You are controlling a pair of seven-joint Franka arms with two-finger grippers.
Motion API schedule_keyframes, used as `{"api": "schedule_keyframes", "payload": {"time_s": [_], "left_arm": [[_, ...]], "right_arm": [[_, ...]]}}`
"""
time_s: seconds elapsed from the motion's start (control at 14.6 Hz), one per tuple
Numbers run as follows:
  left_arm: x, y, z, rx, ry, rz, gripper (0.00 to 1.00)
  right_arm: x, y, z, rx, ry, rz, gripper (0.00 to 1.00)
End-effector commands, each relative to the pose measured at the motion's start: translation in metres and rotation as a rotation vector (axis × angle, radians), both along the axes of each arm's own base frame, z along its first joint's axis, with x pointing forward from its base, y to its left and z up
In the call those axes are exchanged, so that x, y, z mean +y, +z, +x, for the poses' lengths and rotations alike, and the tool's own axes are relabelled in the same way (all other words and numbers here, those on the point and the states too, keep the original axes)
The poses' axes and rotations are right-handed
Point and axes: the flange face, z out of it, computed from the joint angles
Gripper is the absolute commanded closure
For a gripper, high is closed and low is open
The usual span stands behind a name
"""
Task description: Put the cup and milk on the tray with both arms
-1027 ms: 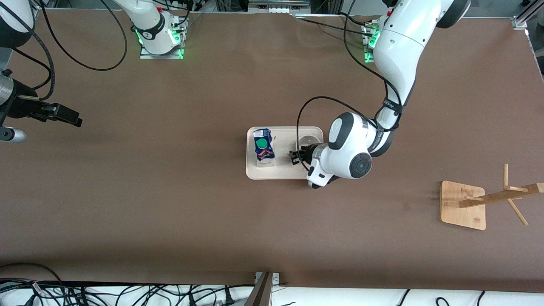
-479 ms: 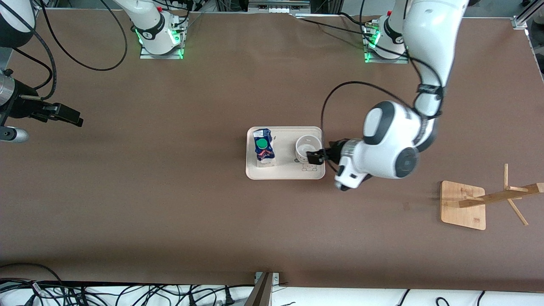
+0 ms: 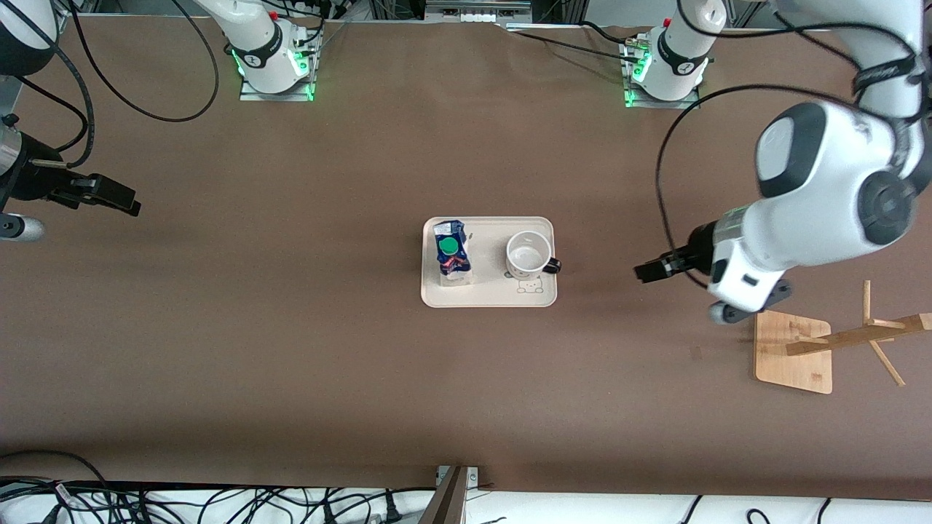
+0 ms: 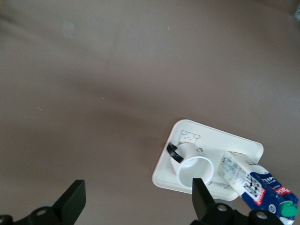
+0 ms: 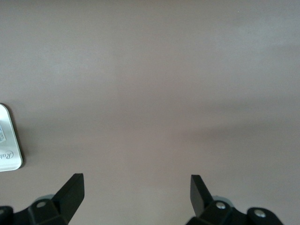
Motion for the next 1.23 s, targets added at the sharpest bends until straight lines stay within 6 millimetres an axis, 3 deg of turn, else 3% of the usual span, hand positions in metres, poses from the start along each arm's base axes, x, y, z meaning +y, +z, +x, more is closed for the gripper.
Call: {"api": "schedule_keyframes", "payload": {"time_s": [0.0,0.21,0.41,1.16], "left_arm": [[0.059,0.038,-0.037,-0.074,-0.141,0.056,0.00],[0.068,0.070,-0.070,-0.119,-0.219,0.228,0.00],[0.068,0.091,-0.084,-0.149,-0.249,0.315,0.00],[0.065,0.102,-0.088,-0.148,-0.237,0.276,0.00]], "right_arm": [[0.008,0.007,-0.006,-0.005,0.024,-0.023,0.00],[0.004,0.008,-0.007,-0.007,0.020,-0.024,0.00],[0.001,0.007,-0.007,0.004,0.018,-0.025,0.00],[-0.015,0.008,-0.009,0.027,-0.010,-0.016,0.00]]}}
